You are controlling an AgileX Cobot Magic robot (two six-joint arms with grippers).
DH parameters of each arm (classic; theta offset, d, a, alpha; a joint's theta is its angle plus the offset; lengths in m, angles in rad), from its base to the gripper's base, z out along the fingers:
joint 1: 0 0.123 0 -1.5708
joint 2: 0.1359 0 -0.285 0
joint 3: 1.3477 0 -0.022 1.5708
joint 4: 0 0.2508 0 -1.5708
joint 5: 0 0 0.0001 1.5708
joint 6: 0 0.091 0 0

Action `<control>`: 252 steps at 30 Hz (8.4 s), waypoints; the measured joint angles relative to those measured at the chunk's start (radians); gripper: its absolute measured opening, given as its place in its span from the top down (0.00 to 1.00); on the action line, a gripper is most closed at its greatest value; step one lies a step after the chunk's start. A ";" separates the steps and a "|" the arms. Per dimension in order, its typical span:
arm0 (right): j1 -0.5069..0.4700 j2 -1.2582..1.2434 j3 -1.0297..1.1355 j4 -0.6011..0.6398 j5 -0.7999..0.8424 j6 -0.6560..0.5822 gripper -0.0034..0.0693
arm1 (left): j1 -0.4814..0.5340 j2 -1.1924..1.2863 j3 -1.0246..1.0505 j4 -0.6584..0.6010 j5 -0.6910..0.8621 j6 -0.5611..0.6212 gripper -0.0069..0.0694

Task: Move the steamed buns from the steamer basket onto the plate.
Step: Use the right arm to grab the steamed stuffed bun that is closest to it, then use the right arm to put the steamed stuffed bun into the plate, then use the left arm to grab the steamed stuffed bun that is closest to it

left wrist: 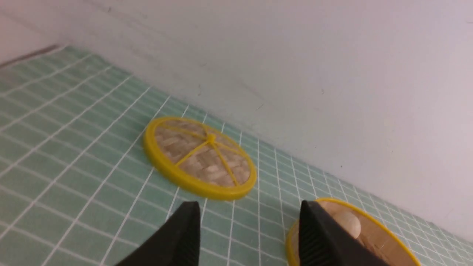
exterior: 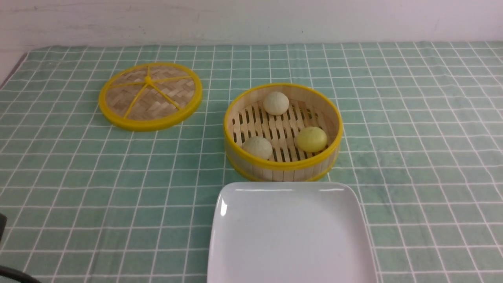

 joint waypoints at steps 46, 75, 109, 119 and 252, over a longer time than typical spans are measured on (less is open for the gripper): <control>0.302 1.451 -0.953 0.086 0.491 -0.485 0.55 | 0.000 1.227 -0.664 -0.620 0.563 0.854 0.40; 0.358 1.642 -0.958 0.001 0.354 -0.484 0.35 | -0.316 1.253 -0.741 -0.355 0.187 0.980 0.38; 0.394 1.597 -0.990 -0.077 0.259 -0.527 0.94 | -0.317 1.518 -0.742 -0.489 0.177 0.991 0.43; 0.394 1.392 -1.033 -0.068 0.377 -0.463 0.94 | -0.318 1.568 -0.742 -0.785 0.159 1.314 0.43; 0.474 0.803 -0.328 -0.180 0.096 -0.376 0.24 | -0.548 1.984 -1.126 -0.325 0.095 0.960 0.66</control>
